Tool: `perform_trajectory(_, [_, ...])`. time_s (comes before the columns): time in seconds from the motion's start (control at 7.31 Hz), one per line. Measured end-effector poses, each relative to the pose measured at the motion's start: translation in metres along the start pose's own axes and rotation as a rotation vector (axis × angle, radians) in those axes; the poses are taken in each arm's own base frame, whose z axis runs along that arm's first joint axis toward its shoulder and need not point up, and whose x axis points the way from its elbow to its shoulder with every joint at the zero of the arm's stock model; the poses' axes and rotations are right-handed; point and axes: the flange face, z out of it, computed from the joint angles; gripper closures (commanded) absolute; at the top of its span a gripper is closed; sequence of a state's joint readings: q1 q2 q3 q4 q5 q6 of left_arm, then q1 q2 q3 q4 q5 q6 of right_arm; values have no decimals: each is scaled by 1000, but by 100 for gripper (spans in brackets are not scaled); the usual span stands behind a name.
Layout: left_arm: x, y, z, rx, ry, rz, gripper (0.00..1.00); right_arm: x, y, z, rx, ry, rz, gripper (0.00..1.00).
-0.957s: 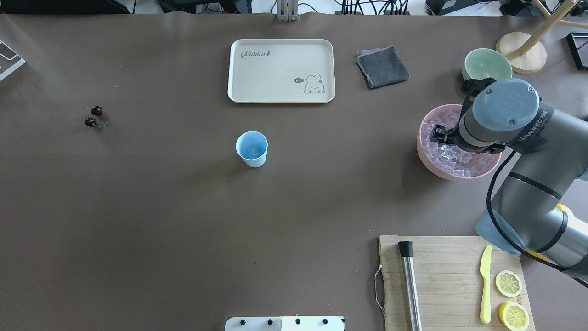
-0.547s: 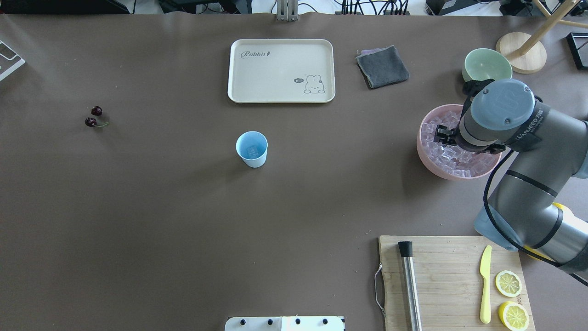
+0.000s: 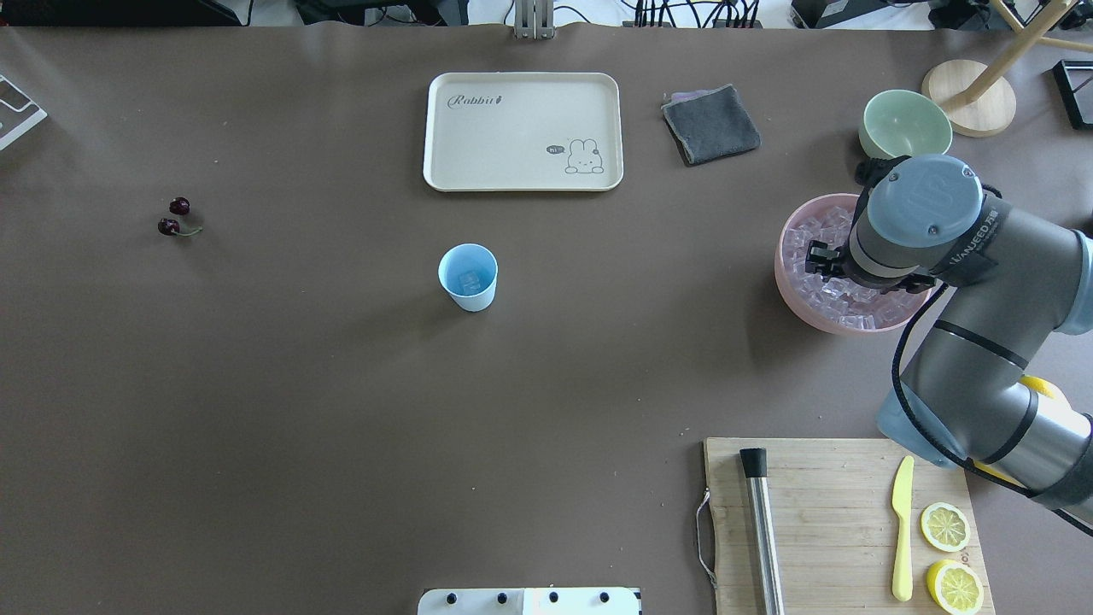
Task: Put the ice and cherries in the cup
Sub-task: 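Lower the right gripper into the ice cubes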
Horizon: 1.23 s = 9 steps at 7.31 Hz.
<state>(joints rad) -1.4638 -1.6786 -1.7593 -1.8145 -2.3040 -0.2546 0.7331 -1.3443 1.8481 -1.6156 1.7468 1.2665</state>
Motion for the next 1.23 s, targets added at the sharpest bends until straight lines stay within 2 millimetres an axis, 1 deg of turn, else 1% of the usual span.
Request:
perform_trajectory(0.27, [0, -1, 0, 1, 0, 1, 2, -9, 2, 0, -15, -5, -12, 30])
perform_trajectory(0.41, [1, -1, 0, 1, 0, 1, 2, -14, 1, 0, -22, -9, -14, 34])
perform_trajectory(0.55, [1, -1, 0, 1, 0, 1, 2, -17, 1, 2, -27, -7, -16, 48])
perform_trajectory(0.68, [1, -2, 0, 1, 1, 2, 2, -17, 0, 5, -30, -2, -17, 77])
perform_trajectory(0.82, [2, -2, -1, 3, 1, 1, 2, -16, -1, 8, -31, 3, -14, 100])
perform_trajectory(1.23, [5, -1, -3, 27, 10, -13, 2, -11, -10, 7, -28, 6, 1, 100])
